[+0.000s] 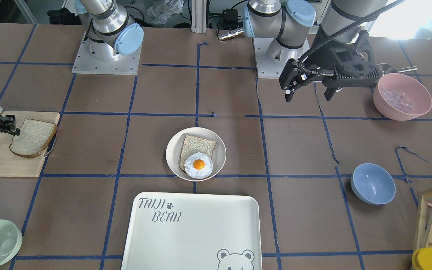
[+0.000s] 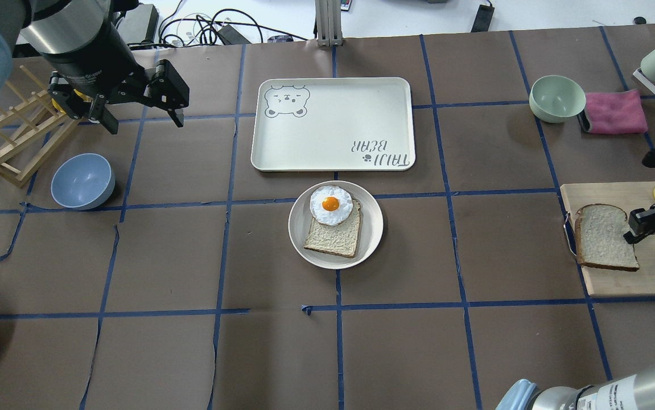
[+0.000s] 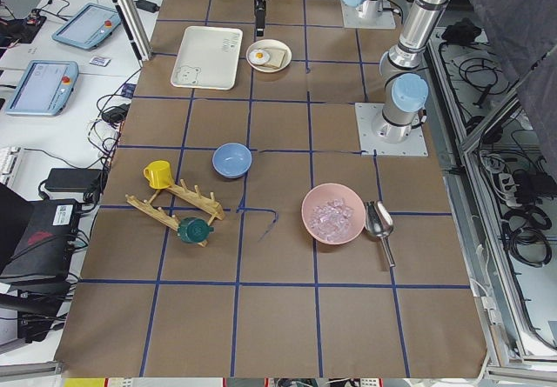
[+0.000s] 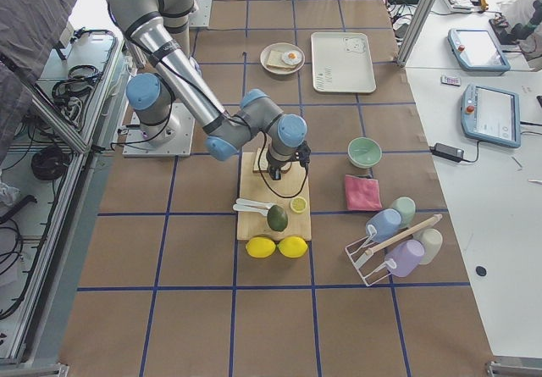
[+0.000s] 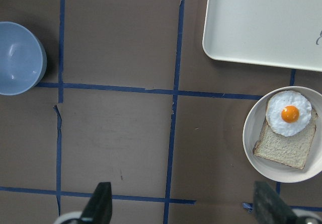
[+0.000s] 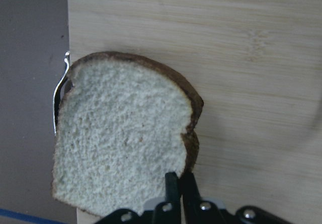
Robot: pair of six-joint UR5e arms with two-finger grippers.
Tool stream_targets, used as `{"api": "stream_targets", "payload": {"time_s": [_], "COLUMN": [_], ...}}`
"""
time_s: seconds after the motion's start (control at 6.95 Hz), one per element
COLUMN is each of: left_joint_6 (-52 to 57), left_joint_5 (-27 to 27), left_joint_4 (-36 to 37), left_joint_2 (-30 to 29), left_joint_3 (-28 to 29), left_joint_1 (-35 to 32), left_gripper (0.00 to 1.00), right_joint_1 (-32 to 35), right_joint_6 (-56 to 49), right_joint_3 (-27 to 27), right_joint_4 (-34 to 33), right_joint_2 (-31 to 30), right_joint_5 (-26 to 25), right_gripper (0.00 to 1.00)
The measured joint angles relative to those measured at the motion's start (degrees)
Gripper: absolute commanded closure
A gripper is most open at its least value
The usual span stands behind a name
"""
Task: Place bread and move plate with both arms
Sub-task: 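Carry the bread slice with the right gripper over the egg plate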
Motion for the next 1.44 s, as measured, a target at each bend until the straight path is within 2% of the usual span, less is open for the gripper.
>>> {"api": "stream_targets", "payload": {"time_s": [0.43, 0.86, 1.15, 1.44], "left_joint_6": [0.1, -0.2, -0.2, -0.1], "left_joint_5": [-0.1, 0.0, -0.1, -0.1], "left_joint_4": [-0.1, -0.3, -0.3, -0.3], "left_joint_2": [0.3, 0.5, 0.5, 0.5], "left_joint_3": [-0.2, -0.1, -0.2, -0.2], "left_joint_1": [0.0, 0.0, 0.0, 0.0], "left_gripper": [0.00, 0.00, 0.00, 0.00], "right_joint_1": [7.3, 21.8, 34.5, 46.7], "right_joint_6": [8.8, 23.3, 36.6, 48.6], "right_joint_3": [-5.3, -13.6, -15.2, -14.8], "right_joint_4": [9.5, 16.3, 15.6, 9.3], "right_joint_2": [-5.9, -6.4, -6.0, -4.1], "right_joint_5": [0.9, 5.4, 10.2, 14.1], "right_gripper": [1.00, 1.00, 1.00, 1.00]}}
